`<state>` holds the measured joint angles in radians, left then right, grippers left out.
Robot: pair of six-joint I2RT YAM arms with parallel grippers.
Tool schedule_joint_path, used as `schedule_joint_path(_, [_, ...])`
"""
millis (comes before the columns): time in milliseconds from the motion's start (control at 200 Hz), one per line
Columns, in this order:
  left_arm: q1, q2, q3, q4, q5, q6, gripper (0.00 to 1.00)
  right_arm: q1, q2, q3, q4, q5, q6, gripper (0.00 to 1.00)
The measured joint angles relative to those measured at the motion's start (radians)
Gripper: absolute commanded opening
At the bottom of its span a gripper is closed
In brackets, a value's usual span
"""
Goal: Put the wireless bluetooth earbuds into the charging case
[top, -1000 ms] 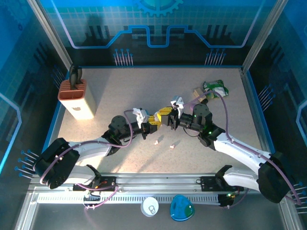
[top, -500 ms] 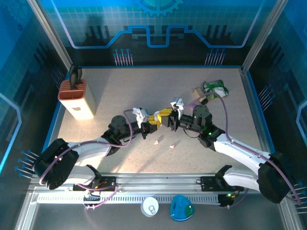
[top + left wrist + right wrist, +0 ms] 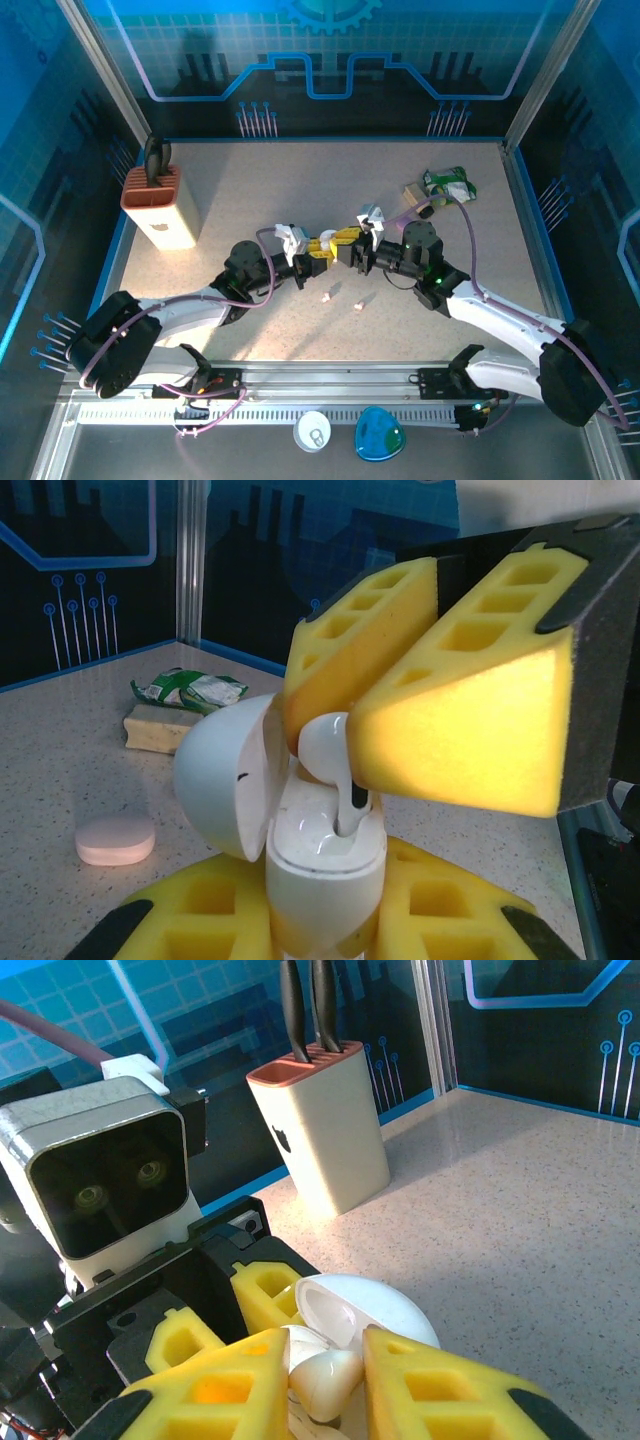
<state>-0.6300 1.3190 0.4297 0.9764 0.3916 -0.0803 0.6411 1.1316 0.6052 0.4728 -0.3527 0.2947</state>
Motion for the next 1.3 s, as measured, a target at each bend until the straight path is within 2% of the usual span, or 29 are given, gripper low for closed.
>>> schedule_joint_path(200, [0.001, -0.002, 0.0, -0.002, -0.005, 0.0, 0.0, 0.0, -0.013, 0.0, -0.008, 0.005, 0.029, 0.47])
schedule_joint_path(345, [0.001, -0.003, 0.0, 0.0, -0.006, 0.0, 0.0, 0.0, -0.056, 0.0, -0.019, 0.017, 0.042, 0.49])
schedule_joint_path(625, [0.001, -0.004, 0.0, 0.001, -0.006, 0.0, 0.0, -0.007, -0.11, 0.0, -0.071, 0.057, 0.051, 0.28])
schedule_joint_path(1301, [0.003, -0.013, 0.0, -0.002, -0.003, 0.0, 0.0, -0.007, -0.018, 0.048, -0.125, 0.038, 0.028, 0.2])
